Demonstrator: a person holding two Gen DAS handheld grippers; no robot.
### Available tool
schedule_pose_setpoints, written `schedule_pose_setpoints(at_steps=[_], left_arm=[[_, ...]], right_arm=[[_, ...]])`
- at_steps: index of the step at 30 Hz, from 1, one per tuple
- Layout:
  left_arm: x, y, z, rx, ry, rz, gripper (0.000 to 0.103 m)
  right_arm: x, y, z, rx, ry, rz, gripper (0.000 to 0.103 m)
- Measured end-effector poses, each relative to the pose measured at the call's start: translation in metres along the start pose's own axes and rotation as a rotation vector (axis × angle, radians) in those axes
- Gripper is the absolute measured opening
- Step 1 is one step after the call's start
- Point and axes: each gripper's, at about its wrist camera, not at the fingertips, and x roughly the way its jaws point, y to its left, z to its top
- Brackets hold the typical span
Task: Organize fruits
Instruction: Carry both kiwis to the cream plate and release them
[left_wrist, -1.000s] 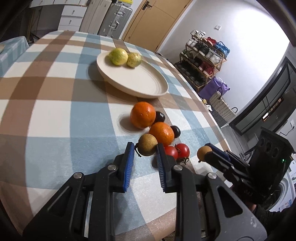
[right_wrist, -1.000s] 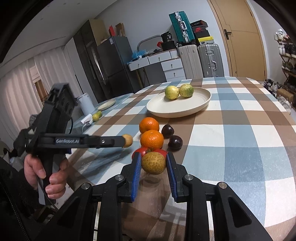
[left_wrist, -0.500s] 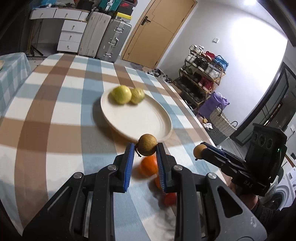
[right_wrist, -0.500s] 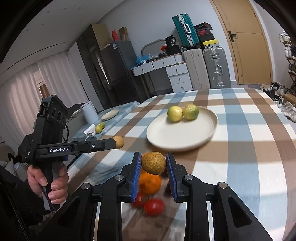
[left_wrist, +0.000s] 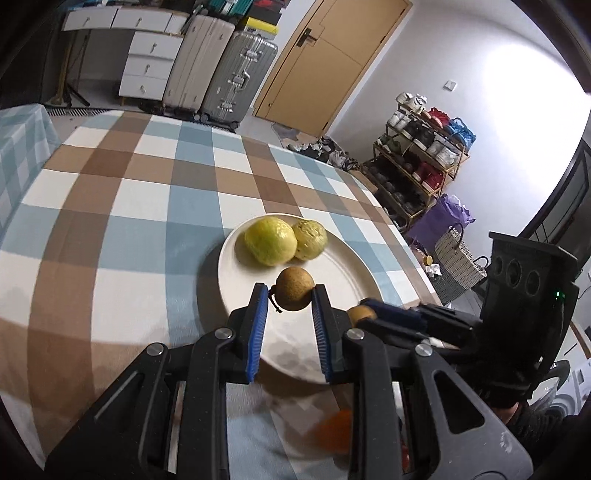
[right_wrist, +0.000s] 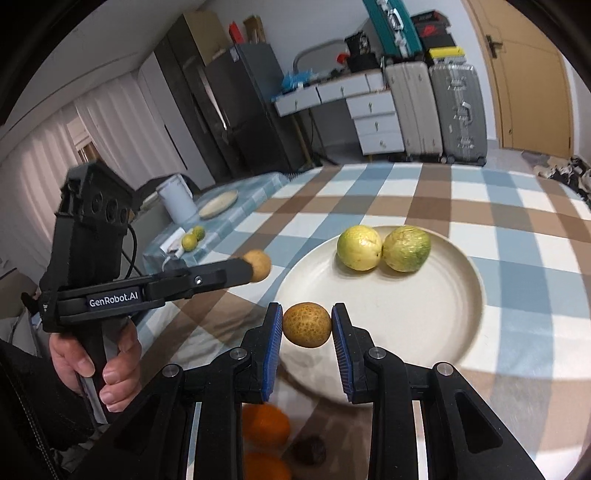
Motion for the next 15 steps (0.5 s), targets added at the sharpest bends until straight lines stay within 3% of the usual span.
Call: schedule_pose_setpoints(at_steps=[15], left_arm=[[0.071, 0.036, 0.037, -0.035, 0.072, 0.009, 0.022]], right_arm=[[0.083, -0.018, 0.039, 0.053, 0.163, 0.043, 0.028]])
